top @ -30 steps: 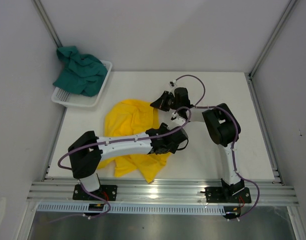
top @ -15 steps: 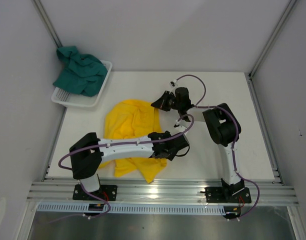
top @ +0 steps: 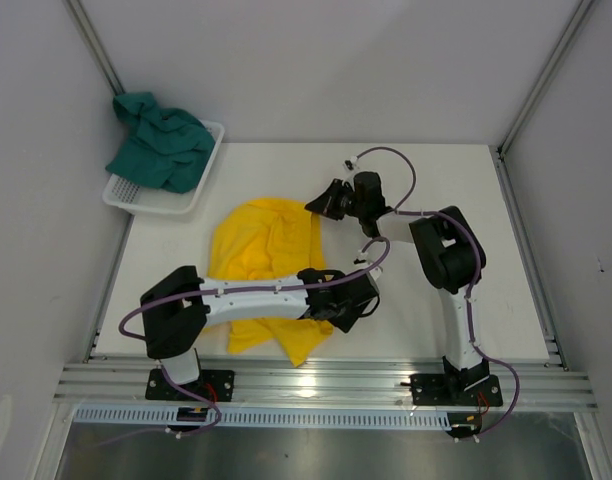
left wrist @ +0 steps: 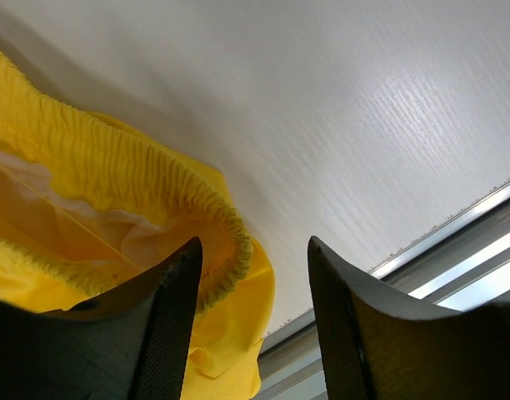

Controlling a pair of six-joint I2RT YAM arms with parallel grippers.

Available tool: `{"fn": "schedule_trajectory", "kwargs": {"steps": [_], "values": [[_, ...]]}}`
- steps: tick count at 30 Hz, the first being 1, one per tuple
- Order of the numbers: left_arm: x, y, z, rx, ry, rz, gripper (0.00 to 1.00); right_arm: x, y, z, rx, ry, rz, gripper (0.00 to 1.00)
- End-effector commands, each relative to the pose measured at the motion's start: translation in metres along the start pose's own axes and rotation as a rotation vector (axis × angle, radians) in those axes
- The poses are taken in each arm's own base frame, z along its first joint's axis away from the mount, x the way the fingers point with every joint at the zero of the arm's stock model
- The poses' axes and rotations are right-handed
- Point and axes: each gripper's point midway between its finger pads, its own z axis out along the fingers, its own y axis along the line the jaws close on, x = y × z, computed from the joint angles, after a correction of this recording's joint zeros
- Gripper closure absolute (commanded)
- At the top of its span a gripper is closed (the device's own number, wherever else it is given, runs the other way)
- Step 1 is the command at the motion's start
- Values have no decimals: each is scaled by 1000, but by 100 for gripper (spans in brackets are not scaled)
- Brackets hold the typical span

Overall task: Fold and stack the shorts
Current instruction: Flatten the shorts out

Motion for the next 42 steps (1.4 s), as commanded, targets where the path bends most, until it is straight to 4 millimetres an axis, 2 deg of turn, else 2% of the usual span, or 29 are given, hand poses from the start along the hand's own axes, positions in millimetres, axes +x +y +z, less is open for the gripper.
{"fn": "schedule_trajectory", "kwargs": {"steps": [1,5,8,11,12,14,15,16,17,18,19,20,22,23,24,25,26,27,29,30,31,32,34,35,36,37,39,40,42], "values": [[0,-12,0,36,18,32,44,-23,27,-11,-49,-50,-58,100],[12,-8,20,-8,63,47,49,-25,29,-13,-50,-53,-60,100],[23,-4,32,-35,86,48,60,-29,26,-15,-36,-56,-55,100],[31,2,39,-74,104,53,85,-32,21,-19,1,-60,-45,100],[31,4,39,-82,105,50,100,-31,17,-20,34,-49,-29,100],[26,7,33,-91,82,49,100,-41,10,-26,112,-74,-14,100],[22,8,28,-86,68,62,100,-35,-3,-32,192,-39,22,100],[17,9,21,-82,51,65,100,-45,0,-34,222,-49,26,100],[3,9,2,-62,-5,59,100,-57,0,-43,265,-76,37,100],[-5,10,-9,-45,-33,79,100,-52,-6,-53,331,-43,71,100],[-15,9,-24,-20,-73,82,100,-62,0,-61,357,-56,82,100],[-31,8,-52,30,-148,77,100,-80,11,-76,382,-108,76,100],[-47,6,-86,98,-232,126,100,-86,16,-102,485,-116,100,100],[-57,4,-116,159,-302,137,100,-116,27,-118,550,-223,88,100],[-56,8,-129,170,-315,189,100,-116,32,-146,649,-241,149,100],[-66,9,-149,191,-360,203,100,-124,40,-162,695,-281,173,100],[-69,12,-162,200,-382,222,100,-152,72,-178,679,-362,179,100],[-72,20,-184,197,-423,248,100,-149,69,-203,789,-373,229,100],[-81,25,-210,202,-480,260,100,-164,94,-231,815,-427,250,100],[-86,29,-230,216,-527,266,100,-175,119,-257,811,-485,272,100],[-89,27,-242,244,-557,282,100,-179,130,-269,803,-511,284,100],[-95,24,-269,304,-633,332,100,-184,156,-292,749,-560,301,100],[-100,27,-291,318,-709,364,100,-187,180,-316,689,-618,314,100],[-107,32,-309,310,-771,386,100,-189,193,-329,652,-656,318,100],[-110,35,-320,304,-808,399,100,-187,200,-341,639,-679,319,100],[-110,42,-338,305,-867,404,100,-185,220,-370,592,-743,323,100],[-113,47,-361,301,-957,452,100,-179,236,-395,548,-782,324,100],[-110,51,-377,314,-1008,458,100,-170,248,-415,504,-800,324,100],[-110,54,-397,326,-1069,479,100,-163,262,-433,449,-816,311,100]]}}
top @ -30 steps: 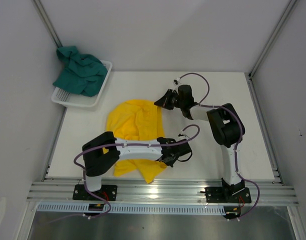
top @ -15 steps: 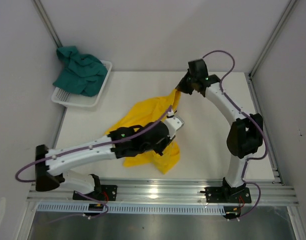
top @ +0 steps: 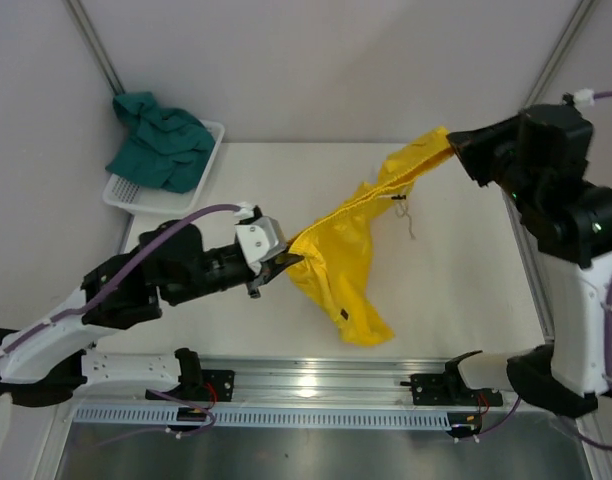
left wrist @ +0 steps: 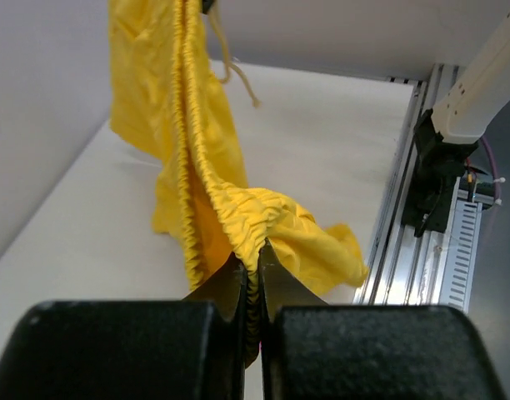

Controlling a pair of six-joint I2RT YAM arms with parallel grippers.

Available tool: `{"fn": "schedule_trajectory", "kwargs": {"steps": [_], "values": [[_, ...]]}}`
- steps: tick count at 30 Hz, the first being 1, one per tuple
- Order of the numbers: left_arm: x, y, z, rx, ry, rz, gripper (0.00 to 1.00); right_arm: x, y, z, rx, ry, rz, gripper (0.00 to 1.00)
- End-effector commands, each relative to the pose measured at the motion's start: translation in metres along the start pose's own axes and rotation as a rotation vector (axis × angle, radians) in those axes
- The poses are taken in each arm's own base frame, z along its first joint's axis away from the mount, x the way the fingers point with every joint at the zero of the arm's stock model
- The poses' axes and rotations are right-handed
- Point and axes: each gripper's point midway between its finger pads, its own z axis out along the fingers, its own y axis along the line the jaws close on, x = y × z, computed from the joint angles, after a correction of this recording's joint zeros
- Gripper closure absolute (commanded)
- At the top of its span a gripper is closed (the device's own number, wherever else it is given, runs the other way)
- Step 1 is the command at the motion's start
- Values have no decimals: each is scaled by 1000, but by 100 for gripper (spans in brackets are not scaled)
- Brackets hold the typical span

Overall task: Fold and stack the shorts
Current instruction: Flatten the shorts out

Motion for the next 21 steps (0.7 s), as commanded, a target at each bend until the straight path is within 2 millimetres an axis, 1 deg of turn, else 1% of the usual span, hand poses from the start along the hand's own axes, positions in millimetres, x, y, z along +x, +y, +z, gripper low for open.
{"fn": "schedule_trajectory", "kwargs": {"steps": [1,2,3,4,5,7,8,9,10,11,12,13,14,15,16,17,18,19,20,21], "values": [[-62,2,-44,46,-221,103,100,-20,-11,-37,-14,-76,50,100],[-68,-7,-49,101,-238,112,100,-26,-9,-59,-58,-84,64,100],[-85,-7,-65,119,-283,116,100,-28,-7,-69,-80,-84,71,100],[-92,-9,-69,138,-298,119,100,-30,-5,-78,-106,-85,80,100],[-97,-12,-68,157,-300,118,100,-36,4,-97,-171,-90,96,100],[-130,-1,-93,118,-374,108,100,-40,12,-112,-232,-92,111,100],[-134,5,-95,94,-371,123,100,-44,24,-122,-301,-100,121,100],[-146,10,-100,75,-384,130,100,-46,28,-123,-318,-106,118,100],[-152,15,-102,50,-392,141,100,-48,32,-123,-334,-114,120,100],[-167,22,-113,22,-435,155,100,-55,43,-126,-382,-141,121,100],[-169,32,-108,-34,-426,156,100,-51,43,-118,-384,-136,107,100],[-170,36,-104,-59,-424,161,100,-50,45,-113,-393,-138,106,100],[-160,37,-89,-71,-382,189,100,-52,54,-111,-429,-151,113,100],[-157,41,-79,-97,-364,199,100,-43,48,-95,-405,-134,111,100],[-151,40,-68,-99,-339,216,100,-42,49,-94,-423,-131,123,100],[-127,37,-41,-95,-263,253,100,-43,53,-92,-445,-139,137,100],[-119,37,-33,-101,-241,267,100,-41,51,-87,-442,-139,141,100],[-104,38,-24,-112,-203,283,100,-36,45,-79,-426,-135,138,100],[-97,40,-14,-131,-197,308,100,-37,47,-76,-436,-147,143,100],[-92,44,-12,-148,-186,315,100,-37,46,-72,-432,-154,140,100]]}}
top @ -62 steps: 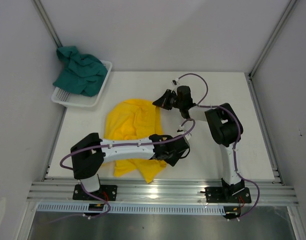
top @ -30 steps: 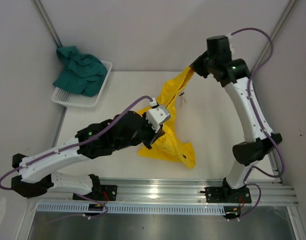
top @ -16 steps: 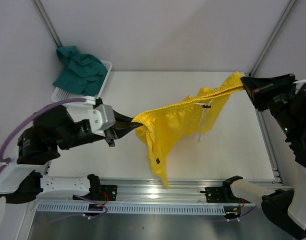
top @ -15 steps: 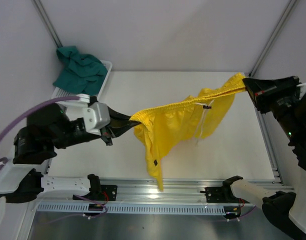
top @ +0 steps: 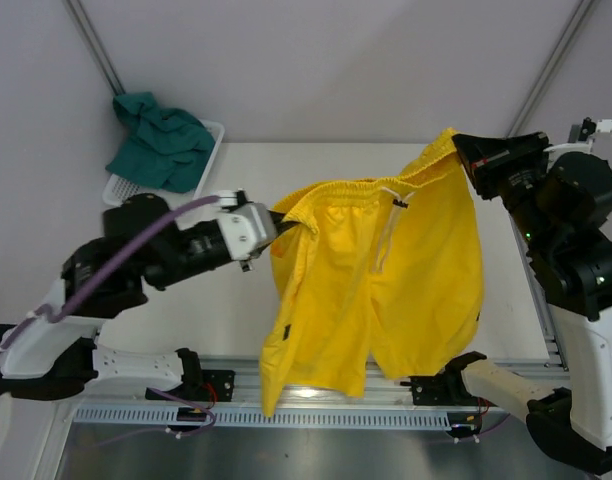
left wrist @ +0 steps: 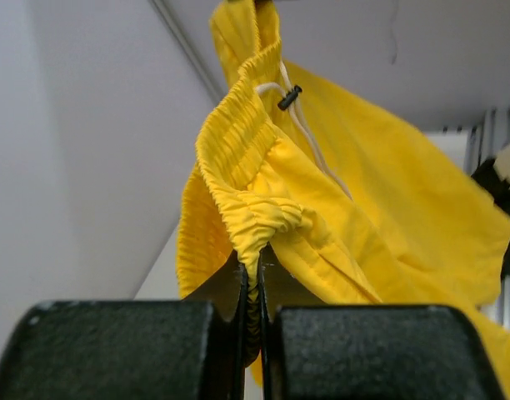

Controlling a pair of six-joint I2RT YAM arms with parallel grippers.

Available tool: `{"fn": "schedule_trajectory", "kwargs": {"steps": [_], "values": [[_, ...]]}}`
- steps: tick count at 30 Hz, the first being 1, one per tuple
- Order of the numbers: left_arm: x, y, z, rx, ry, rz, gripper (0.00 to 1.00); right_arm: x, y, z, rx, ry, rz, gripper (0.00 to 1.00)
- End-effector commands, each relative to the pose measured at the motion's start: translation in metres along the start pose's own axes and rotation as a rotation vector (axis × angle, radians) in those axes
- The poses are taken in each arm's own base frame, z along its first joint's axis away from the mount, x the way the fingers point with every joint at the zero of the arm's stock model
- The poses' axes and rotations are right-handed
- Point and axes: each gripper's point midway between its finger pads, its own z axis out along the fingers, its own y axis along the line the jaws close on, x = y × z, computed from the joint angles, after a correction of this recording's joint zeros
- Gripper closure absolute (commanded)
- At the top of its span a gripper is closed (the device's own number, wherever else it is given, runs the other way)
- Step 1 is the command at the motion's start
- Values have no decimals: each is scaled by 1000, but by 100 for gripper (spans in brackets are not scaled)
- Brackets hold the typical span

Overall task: Fold and stack the shorts
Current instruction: Flatten the shorts out

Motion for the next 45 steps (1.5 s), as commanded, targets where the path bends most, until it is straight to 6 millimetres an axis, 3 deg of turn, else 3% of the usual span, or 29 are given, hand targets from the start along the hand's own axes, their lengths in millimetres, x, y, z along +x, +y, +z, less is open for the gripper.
{"fn": "schedule_trajectory", "kwargs": {"steps": [1,3,7,15,22,26,29,30,33,34,35,37,38,39,43,44,45], "values": [[23,21,15,-105,47,103,100,-20,19,10,-96,-114,18,100],[21,40,11,-153,38,97,100,-24,24,15,-129,-141,7,100],[7,50,1,-179,1,96,100,-26,34,16,-190,-156,2,100],[-53,14,-33,43,-203,-41,100,-51,45,-43,-220,-218,67,100],[-82,-8,-46,177,-311,-126,100,-64,55,-90,-243,-222,105,100],[-84,-12,-40,203,-317,-149,100,-67,53,-97,-220,-222,107,100],[-74,-9,-28,173,-301,-153,100,-63,39,-82,-149,-222,81,100],[-58,-11,-17,162,-262,-156,100,-60,34,-75,-128,-219,73,100],[-45,6,-5,54,-240,-140,100,-50,21,-42,-64,-203,35,100],[-24,5,10,33,-200,-142,100,-47,17,-32,-48,-198,25,100],[-17,12,13,-1,-191,-143,100,-38,3,-10,1,-183,7,100],[28,32,33,-78,-121,-215,100,-30,-6,16,30,-175,-12,100],[45,53,34,-109,-107,-245,100,-18,-26,40,90,-156,-31,100],[80,54,46,-106,-56,-340,100,-16,-32,53,99,-162,-26,100],[169,75,64,-204,-1,-476,100,11,-75,117,159,-133,-23,100],[186,90,65,-264,1,-525,100,25,-97,146,200,-108,-23,100],[191,99,66,-285,-22,-529,100,33,-106,160,219,-94,-11,100]]}}
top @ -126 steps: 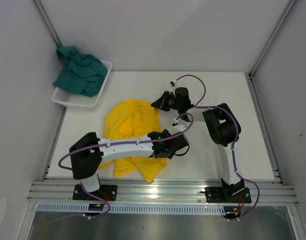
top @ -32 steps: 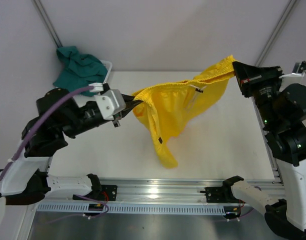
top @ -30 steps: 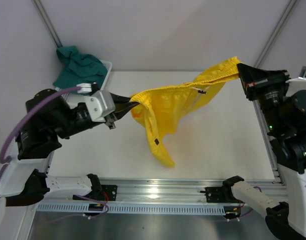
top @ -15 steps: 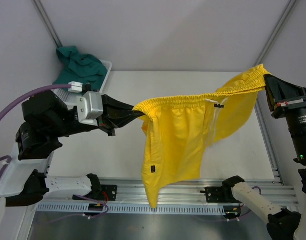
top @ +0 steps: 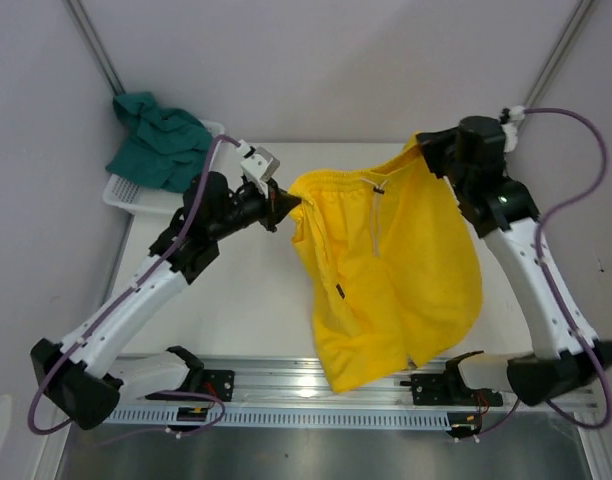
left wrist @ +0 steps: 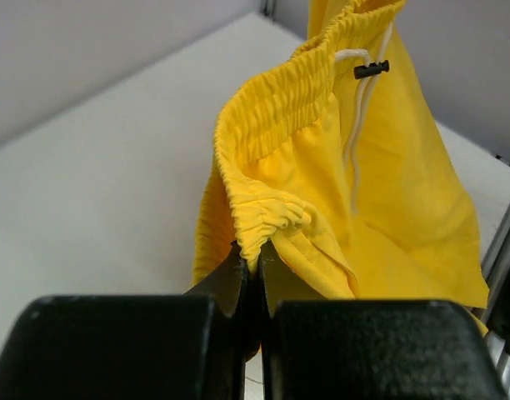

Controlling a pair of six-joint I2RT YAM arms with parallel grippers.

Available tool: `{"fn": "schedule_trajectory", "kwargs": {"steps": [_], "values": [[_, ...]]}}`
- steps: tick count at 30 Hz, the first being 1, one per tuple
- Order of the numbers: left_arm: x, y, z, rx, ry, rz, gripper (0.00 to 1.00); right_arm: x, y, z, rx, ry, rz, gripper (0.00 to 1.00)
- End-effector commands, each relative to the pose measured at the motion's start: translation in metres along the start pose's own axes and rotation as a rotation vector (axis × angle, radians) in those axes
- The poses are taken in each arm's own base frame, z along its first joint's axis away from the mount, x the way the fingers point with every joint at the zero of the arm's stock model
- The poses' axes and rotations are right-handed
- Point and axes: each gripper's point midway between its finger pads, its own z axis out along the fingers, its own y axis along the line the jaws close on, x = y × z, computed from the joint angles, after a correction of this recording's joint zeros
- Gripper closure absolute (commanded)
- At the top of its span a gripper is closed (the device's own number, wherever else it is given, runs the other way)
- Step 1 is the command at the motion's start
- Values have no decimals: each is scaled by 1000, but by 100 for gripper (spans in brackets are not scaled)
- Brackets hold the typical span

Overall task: Fold and stack the shorts
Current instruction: Flatten the shorts out

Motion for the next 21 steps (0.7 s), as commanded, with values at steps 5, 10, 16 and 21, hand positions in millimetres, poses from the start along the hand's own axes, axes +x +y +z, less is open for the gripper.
{"fn": "schedule_trajectory", "kwargs": {"steps": [5,10,16,21], "values": [[40,108,30,-220,-127,-243,100,61,-2,153,-47,54,73,100],[91,206,48,-305,-91,-451,90,118,42,287,-211,177,34,25],[110,285,13,-760,32,-486,1,117,26,311,-247,152,-52,1],[91,280,-20,-908,11,-440,1,100,-7,283,-215,118,-188,0]]}}
